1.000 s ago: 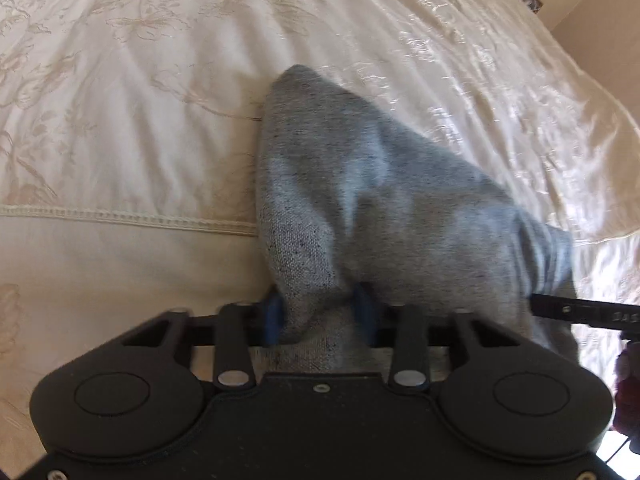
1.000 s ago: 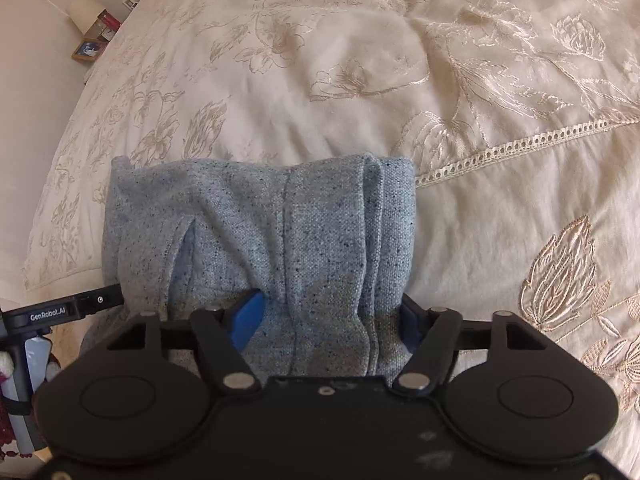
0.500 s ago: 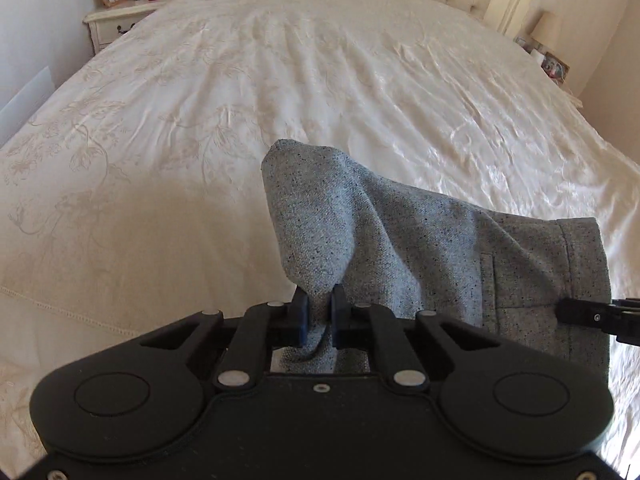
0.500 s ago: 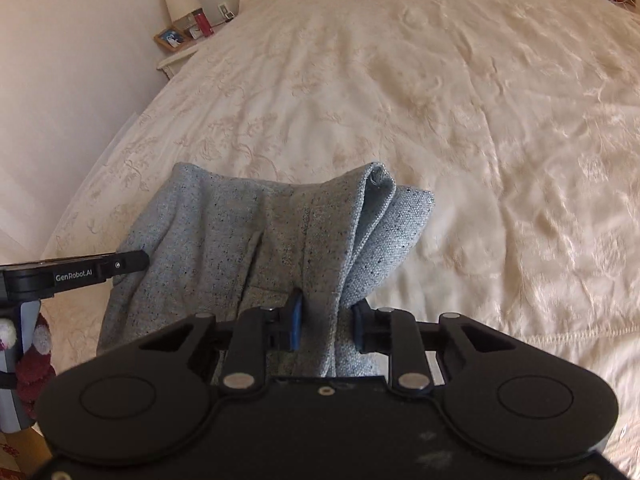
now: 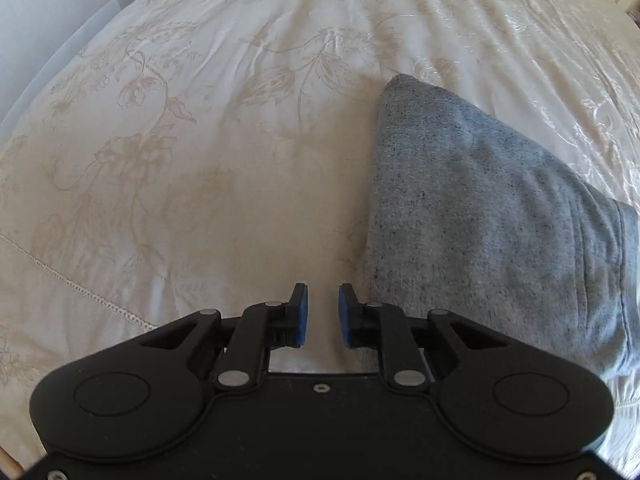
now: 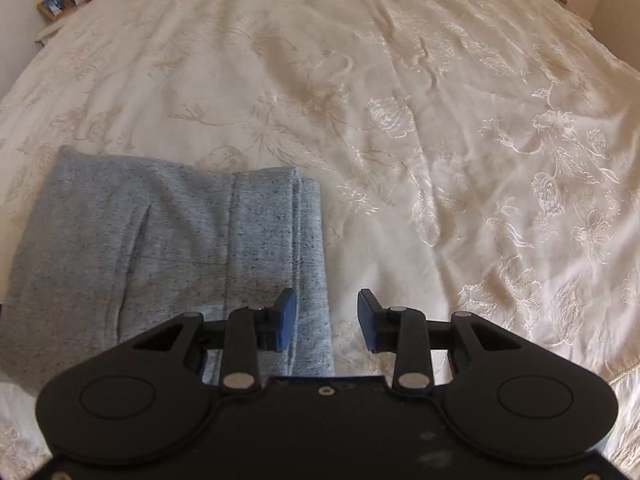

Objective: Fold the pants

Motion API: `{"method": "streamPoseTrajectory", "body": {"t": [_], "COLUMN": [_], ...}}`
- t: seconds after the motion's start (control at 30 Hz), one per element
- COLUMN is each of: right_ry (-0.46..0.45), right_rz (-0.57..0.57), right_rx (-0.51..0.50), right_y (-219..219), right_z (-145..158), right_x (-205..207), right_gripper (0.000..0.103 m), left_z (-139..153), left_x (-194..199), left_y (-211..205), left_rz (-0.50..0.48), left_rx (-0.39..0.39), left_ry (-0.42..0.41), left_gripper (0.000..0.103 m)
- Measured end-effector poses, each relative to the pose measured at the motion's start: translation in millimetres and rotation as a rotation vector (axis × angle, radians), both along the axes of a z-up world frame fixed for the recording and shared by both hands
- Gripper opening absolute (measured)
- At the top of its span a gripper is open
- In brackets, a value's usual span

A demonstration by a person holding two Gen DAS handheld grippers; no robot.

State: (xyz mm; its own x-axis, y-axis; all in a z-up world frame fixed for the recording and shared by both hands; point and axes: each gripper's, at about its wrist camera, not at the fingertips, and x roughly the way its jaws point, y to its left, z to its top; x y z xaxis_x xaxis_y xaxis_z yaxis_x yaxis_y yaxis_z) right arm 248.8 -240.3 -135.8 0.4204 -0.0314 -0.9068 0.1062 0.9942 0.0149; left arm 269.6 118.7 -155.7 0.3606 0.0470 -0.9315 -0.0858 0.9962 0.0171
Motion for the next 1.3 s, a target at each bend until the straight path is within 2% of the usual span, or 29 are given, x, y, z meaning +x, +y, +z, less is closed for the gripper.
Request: {"method": "streamPoseTrajectory", "body": {"t": [0.1,0.17,0.3,0.33,0.37,0.53,0.63,0.73,1.3], "right_ry": [-0.072,-0.117,-0.104,-0.099,-0.103,-0.133,-0.144,-0.152,-0.152], "right_rz": [0.043,0.040,0.016,0.019,0.021,0.042,0.039,0.021,-0.005], "right_rx": [-0.021,-0.005,0.114,0.126,0.129,0.089,0.104,0.108,0.127], "right_y": [16,24,37,40,44,66,70,71,75], "right_z": [28,46,76,81,88,123,137,143,148], "right_x": [-20,-28,-49,-53,-59,-88,-98,-105,-109], "right_gripper": [0.035,0.036,0.038,0.037,0.037,0.038,0.038,0.038,0.038], "left_z": [29,47,84,92,100,128,138,143,149], "left_x": [-15,-25,-43,-48,-55,-71,-78,-85,-93], "left_y": [-18,-27,-42,-45,-48,-54,-55,-58,-59], "left_rz": [-0.068,-0.086,-0.106,-0.109,-0.113,-0.107,-0.106,-0.107,-0.110], "left_rx": [0.030,0.018,0.004,0.002,-0.003,-0.016,-0.044,-0.036,-0.024], "left_ry": [-0.058,-0.083,-0.125,-0.134,-0.145,-0.175,-0.184,-0.198,-0.193], "left_gripper": [0.026,0.026,0.029,0.034,0.038,0.044,0.044,0.044,0.044]}}
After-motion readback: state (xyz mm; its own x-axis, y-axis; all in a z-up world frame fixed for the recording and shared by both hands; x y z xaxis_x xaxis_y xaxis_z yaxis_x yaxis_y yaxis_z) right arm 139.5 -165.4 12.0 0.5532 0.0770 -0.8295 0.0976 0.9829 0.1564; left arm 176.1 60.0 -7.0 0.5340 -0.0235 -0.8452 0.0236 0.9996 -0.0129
